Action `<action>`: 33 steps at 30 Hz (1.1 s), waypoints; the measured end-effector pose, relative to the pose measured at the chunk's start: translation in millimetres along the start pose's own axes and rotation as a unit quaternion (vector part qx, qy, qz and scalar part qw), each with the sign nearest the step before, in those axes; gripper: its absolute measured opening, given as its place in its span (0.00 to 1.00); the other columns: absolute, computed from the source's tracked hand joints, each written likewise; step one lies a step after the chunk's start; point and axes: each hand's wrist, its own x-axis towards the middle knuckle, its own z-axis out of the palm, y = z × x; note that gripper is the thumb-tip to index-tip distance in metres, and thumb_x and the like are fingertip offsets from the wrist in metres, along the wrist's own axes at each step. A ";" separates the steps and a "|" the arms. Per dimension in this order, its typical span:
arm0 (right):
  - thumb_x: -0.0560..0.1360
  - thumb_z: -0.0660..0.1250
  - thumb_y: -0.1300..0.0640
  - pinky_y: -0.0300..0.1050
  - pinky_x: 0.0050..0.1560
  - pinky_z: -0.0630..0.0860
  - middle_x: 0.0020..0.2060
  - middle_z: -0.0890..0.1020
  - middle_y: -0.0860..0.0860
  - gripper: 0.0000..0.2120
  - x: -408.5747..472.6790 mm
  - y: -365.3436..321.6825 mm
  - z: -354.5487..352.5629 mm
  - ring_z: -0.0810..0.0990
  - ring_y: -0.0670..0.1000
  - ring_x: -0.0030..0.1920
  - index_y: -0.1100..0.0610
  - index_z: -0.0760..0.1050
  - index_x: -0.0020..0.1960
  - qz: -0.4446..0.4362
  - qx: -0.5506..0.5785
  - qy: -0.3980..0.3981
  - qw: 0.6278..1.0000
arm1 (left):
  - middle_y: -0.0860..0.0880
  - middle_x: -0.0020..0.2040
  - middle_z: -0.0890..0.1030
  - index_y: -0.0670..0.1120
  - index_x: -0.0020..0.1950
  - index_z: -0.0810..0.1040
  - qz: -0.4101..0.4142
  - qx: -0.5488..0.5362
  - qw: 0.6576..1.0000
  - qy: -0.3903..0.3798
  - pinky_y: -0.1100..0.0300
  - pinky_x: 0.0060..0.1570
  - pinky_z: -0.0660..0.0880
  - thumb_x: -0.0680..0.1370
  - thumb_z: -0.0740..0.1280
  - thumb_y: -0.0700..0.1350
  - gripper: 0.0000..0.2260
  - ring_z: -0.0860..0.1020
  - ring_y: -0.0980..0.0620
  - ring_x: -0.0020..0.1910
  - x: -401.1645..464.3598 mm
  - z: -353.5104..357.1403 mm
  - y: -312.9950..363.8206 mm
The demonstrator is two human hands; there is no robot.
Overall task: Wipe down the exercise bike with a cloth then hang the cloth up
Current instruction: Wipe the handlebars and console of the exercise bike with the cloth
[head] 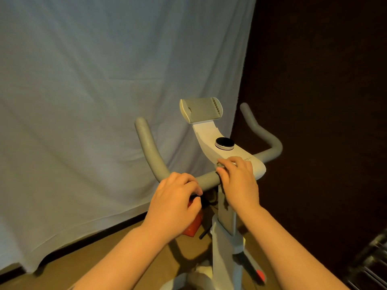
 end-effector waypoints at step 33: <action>0.77 0.66 0.63 0.22 0.59 0.58 0.60 0.75 0.40 0.19 -17.5 -8.2 13.2 0.65 0.39 0.62 0.45 0.74 0.64 0.078 0.161 0.076 0.981 | 0.63 0.56 0.74 0.57 0.51 0.79 0.094 -0.062 0.991 -0.066 0.64 0.55 0.60 0.76 0.63 0.51 0.07 0.69 0.61 0.56 19.1 -6.7 -31.5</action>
